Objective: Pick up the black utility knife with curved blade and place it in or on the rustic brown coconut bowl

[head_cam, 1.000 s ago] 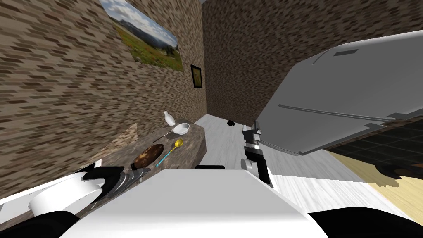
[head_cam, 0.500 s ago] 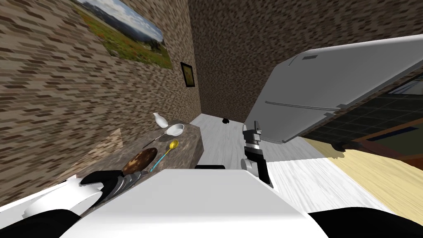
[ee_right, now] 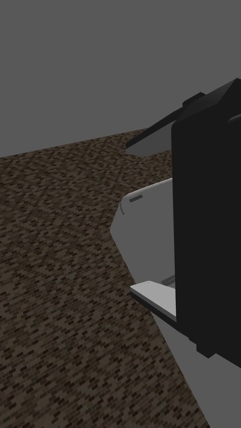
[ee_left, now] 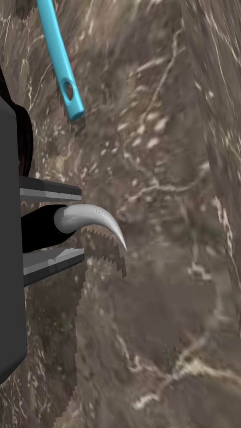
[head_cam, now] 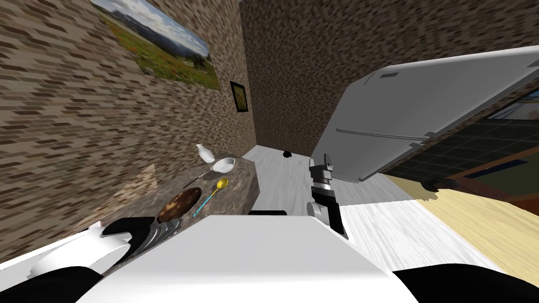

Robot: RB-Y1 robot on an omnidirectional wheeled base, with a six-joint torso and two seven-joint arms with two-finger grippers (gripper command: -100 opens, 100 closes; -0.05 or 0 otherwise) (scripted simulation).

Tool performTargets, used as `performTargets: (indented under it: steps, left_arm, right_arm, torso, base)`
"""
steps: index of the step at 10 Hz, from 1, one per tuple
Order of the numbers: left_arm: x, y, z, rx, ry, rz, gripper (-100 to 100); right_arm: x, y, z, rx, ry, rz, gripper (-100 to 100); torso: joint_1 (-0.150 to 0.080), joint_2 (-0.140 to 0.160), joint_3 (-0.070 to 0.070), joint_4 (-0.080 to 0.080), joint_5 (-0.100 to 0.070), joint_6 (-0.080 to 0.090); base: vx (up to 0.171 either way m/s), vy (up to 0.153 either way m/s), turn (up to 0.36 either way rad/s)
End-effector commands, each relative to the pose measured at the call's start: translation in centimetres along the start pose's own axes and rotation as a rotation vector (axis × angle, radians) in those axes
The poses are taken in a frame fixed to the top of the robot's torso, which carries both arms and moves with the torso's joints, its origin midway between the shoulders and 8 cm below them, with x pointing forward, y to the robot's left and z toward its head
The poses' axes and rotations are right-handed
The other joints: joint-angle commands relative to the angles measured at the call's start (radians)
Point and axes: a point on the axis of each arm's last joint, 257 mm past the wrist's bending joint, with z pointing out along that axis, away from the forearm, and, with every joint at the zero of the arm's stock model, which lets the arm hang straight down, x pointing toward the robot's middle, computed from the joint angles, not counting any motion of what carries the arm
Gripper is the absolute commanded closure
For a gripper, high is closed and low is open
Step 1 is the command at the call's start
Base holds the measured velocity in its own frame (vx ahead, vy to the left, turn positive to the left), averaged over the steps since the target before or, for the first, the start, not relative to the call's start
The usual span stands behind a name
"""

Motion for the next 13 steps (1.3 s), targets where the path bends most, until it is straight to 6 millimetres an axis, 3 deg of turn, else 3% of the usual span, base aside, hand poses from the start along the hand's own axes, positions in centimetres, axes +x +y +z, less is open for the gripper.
performTargets:
  steps: [1, 2, 3, 6, 7, 8, 9, 13]
  left_arm:
    - [0.0, 0.0, 0.0, 0.000, 0.000, 0.000, 100]
    - [0.0, 0.0, 0.0, 0.000, 0.000, 0.000, 0]
    - [0.0, -0.3, -0.3, 0.002, 0.001, 0.010, 100]
    - [0.2, -2.1, -1.8, 0.021, 0.005, 0.085, 100]
    - [0.2, -1.7, -1.4, 0.015, 0.005, 0.068, 100]
    - [0.2, -1.8, -1.4, 0.016, 0.005, 0.071, 0]
    - [-1.0, -2.8, -2.0, 0.021, -0.018, 0.097, 100]
    - [-3.0, -5.1, -3.6, 0.006, -0.049, 0.162, 100]
  right_arm:
    - [0.0, 0.0, 0.0, 0.000, 0.000, 0.000, 0]
    - [0.0, 0.0, 0.0, 0.000, 0.000, 0.000, 0]
    - [0.0, 0.0, 0.0, 0.000, 0.000, 0.000, 0]
    - [0.0, 0.0, 0.0, 0.000, 0.000, 0.000, 0]
    - [0.0, 0.0, 0.0, 0.000, 0.000, 0.000, 0]
    - [0.0, 0.0, 0.0, 0.000, 0.000, 0.000, 0]
    - [0.0, 0.0, 0.0, 0.000, 0.000, 0.000, 0]
    - [0.0, 0.0, 0.0, 0.000, 0.000, 0.000, 0]
  torso:
    - [0.000, 0.000, 0.000, 0.000, 0.000, 0.000]
    - [0.000, 0.000, 0.000, 0.000, 0.000, 0.000]
    - [0.000, 0.000, 0.000, 0.000, 0.000, 0.000]
    - [-0.002, -0.004, -0.002, -0.001, 0.000, -0.001]
    - [-0.002, -0.005, -0.003, -0.001, -0.001, -0.001]
    - [-0.001, -0.004, -0.002, -0.001, 0.000, 0.001]
    - [0.000, -0.002, -0.001, 0.000, 0.000, 0.000]
    - [-0.001, 0.004, 0.002, 0.001, -0.001, 0.001]
  base:
    - [0.000, 0.000, 0.000]
    - [0.000, 0.000, 0.000]
    - [0.026, 0.002, 0.201]
    - [0.080, -0.008, 0.281]
    - [0.041, -0.004, 0.048]
    - [0.006, -0.002, -0.009]
    - [-0.025, -0.020, 0.017]
    - [-0.072, -0.007, -0.010]
